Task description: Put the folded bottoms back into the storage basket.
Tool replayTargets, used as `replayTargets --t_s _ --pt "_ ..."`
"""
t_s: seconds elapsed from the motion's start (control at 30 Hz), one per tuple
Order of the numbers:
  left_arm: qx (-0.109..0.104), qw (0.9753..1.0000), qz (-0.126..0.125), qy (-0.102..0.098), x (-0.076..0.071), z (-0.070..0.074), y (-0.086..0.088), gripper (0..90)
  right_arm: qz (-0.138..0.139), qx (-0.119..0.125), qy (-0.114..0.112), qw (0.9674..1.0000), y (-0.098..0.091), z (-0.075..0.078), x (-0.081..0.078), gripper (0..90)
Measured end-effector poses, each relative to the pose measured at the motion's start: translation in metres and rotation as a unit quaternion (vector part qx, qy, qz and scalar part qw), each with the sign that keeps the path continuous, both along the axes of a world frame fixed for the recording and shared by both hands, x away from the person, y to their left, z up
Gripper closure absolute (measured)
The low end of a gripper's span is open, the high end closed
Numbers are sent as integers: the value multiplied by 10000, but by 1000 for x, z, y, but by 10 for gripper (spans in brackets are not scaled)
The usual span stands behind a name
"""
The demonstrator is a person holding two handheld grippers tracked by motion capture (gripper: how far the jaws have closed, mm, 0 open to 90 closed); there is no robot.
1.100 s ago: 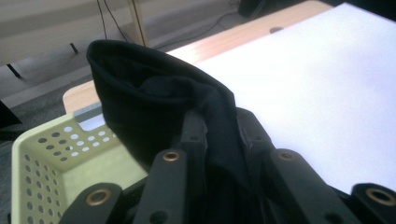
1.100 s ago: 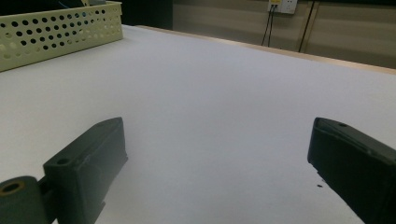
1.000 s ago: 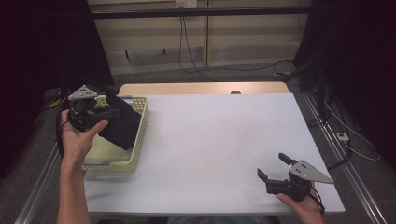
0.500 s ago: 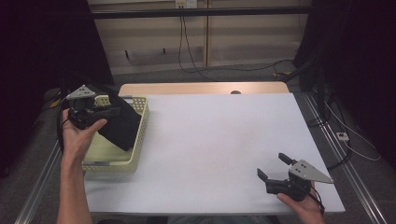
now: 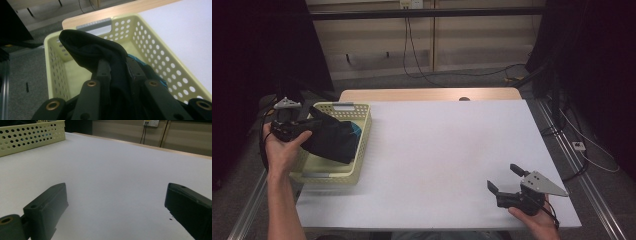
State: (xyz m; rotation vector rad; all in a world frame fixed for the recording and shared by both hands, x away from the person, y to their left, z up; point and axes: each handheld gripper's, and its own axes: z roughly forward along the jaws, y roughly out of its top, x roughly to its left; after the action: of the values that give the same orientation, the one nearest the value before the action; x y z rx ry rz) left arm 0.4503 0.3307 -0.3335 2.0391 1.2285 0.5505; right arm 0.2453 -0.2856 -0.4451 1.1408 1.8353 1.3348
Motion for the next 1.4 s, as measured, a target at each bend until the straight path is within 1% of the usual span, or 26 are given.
replayTargets --t_s 0.2,0.23,0.33,0.4,0.5,0.53,0.67,0.73,0.9,1.07,1.17,1.2,1.27,1.3,1.37,1.4 --pt "110 9996 205 141 5 -10 3 760 3 4 -5 10000 0 0 0 42" --pt "156 9996 194 160 5 -11 4 760 -1 6 -3 10000 0 0 0 42" --pt "219 9988 333 291 8 -16 6 760 -1 8 -3 10000 0 0 0 42" --pt "215 9984 419 315 10 -20 6 759 7 2 -6 10000 0 0 0 41" --pt "250 9982 421 340 14 -24 6 760 3 9 -4 10000 0 0 0 41" --pt "239 9982 455 296 16 -26 5 760 3 7 -5 10000 0 0 0 41" --pt "237 9985 415 277 21 -30 3 758 -4 2 3 10000 0 0 0 41" --pt "193 9987 411 226 24 -32 2 756 -3 2 3 10000 0 0 0 41" --pt "129 9990 377 189 29 -35 1 755 -5 6 0 10000 0 0 0 41" --pt "-116 9997 220 77 33 -37 -1 756 -10 -5 6 10000 0 0 0 41" --pt "-388 9991 134 -96 34 -39 -4 755 -9 -8 10 10000 0 0 0 41" --pt "-379 9991 111 -169 35 -40 -5 755 -7 -7 12 10000 1 0 0 41" --pt "-260 9994 137 -185 35 -42 -6 755 9 -2 7 10000 1 0 0 41" --pt "-197 9995 166 -157 35 -42 -6 755 1 -6 -1 10000 0 0 0 41" --pt "-187 9995 232 -86 35 -43 -5 753 4 2 0 10000 0 0 0 41" --pt "-143 9994 299 -16 35 -43 -4 750 6 7 -1 10000 0 0 0 41"
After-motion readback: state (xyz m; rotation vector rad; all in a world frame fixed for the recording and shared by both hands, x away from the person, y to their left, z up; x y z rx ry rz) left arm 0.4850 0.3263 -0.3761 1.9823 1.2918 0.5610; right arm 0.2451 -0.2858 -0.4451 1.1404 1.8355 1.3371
